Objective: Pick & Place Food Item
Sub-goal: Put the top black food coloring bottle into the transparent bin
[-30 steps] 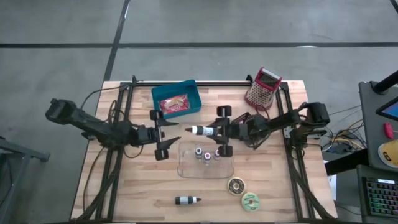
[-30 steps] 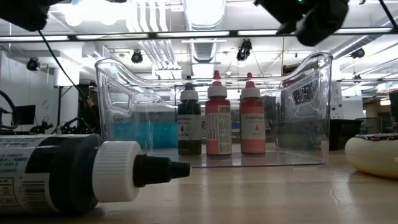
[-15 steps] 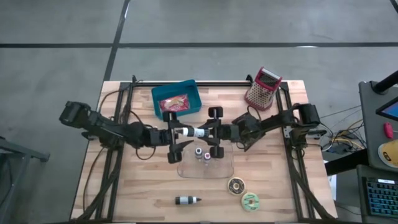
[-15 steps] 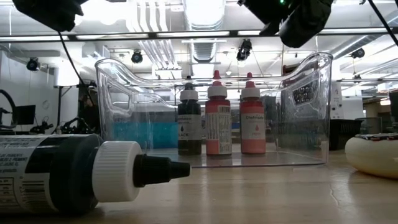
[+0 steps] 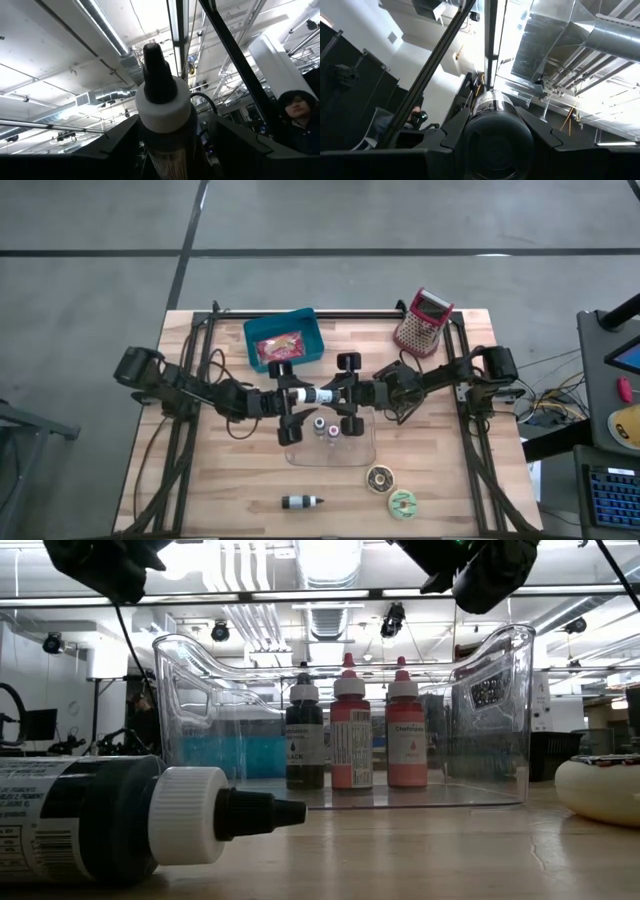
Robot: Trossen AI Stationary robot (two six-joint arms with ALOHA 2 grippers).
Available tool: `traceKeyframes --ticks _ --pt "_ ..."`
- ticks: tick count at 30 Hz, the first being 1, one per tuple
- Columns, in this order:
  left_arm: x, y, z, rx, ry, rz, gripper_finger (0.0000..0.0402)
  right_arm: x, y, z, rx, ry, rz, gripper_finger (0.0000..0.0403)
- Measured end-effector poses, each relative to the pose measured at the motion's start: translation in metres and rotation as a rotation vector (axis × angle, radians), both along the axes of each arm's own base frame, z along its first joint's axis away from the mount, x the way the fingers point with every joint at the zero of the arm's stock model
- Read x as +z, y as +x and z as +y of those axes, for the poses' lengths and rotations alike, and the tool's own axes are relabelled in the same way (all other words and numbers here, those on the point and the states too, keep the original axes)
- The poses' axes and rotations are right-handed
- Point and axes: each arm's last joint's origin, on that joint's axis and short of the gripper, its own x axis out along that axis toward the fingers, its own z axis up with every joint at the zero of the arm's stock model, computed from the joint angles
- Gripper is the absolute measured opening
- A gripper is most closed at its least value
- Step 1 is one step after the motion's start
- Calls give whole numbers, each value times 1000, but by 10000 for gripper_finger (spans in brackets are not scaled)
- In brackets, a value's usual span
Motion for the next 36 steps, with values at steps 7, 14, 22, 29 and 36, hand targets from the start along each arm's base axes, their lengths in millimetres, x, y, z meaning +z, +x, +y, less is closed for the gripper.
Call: traceKeyframes --ticks 7,14,22,29,36 --pt "3 1 1 0 -1 -11 212 4 -3 0 1 0 -9 125" --pt "2 1 1 2 1 -9 130 2 -3 0 13 -10 -7 125" --pt "2 1 1 7 5 -1 123 2 -4 0 16 -5 -4 124" --pt "4 1 1 16 12 16 123 0 -4 0 21 2 5 123" --pt "4 1 1 21 19 18 122 -1 -4 0 6 4 13 123"
